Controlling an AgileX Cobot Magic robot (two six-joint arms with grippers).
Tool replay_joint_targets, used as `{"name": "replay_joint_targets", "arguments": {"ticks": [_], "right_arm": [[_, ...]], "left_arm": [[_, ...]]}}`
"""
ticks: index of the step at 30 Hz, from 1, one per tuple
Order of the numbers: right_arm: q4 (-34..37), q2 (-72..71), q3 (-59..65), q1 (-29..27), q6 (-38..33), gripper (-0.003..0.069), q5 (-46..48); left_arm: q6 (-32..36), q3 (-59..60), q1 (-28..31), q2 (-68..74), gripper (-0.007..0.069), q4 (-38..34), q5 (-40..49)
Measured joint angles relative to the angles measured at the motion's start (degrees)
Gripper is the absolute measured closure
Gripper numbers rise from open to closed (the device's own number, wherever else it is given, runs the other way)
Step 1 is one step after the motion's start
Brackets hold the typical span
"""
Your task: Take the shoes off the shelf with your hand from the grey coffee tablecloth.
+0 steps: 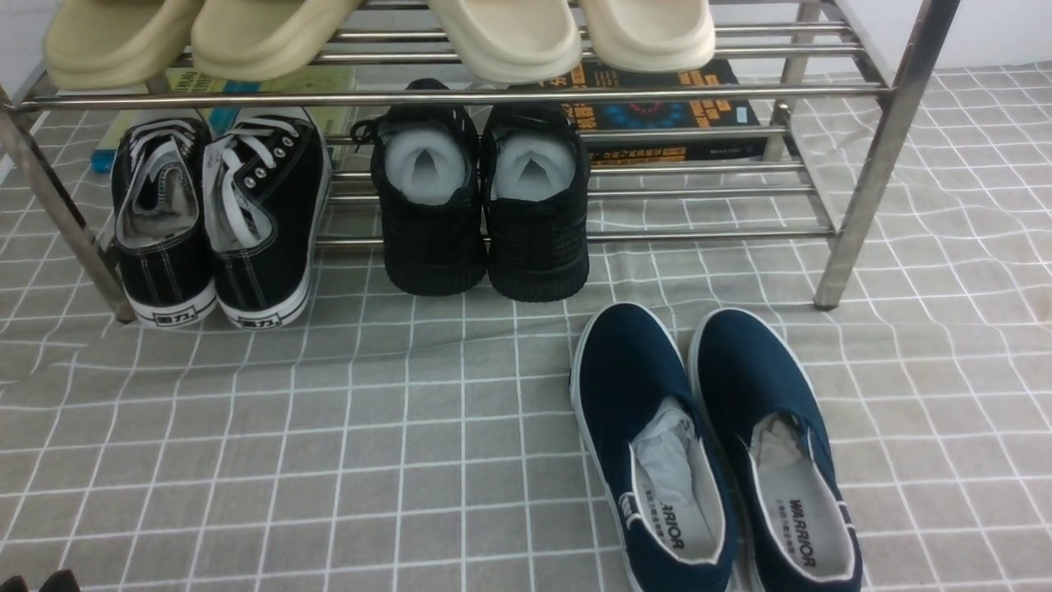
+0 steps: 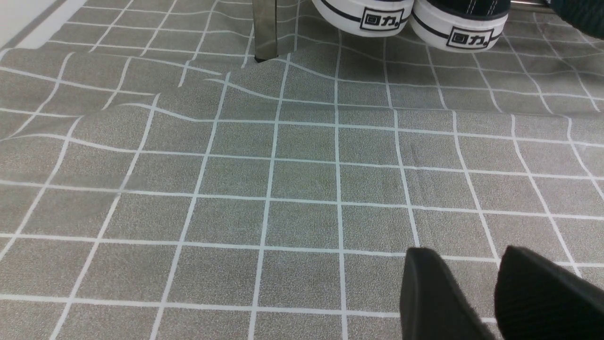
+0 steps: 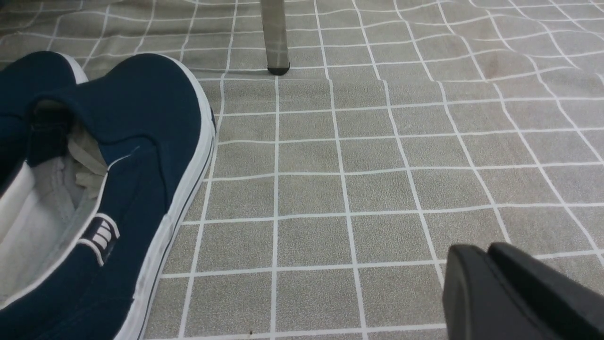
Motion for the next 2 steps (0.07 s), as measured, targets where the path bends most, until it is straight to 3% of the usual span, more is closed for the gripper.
{"name": "replay_joint_targets", "arguments": {"ticks": [2], "right_arm": [[0.0, 0.0, 0.0, 0.0, 0.0, 0.0596, 0.0]], "left_arm": [[0.0, 0.0, 0.0, 0.0, 0.0384, 0.0, 0.0]]}}
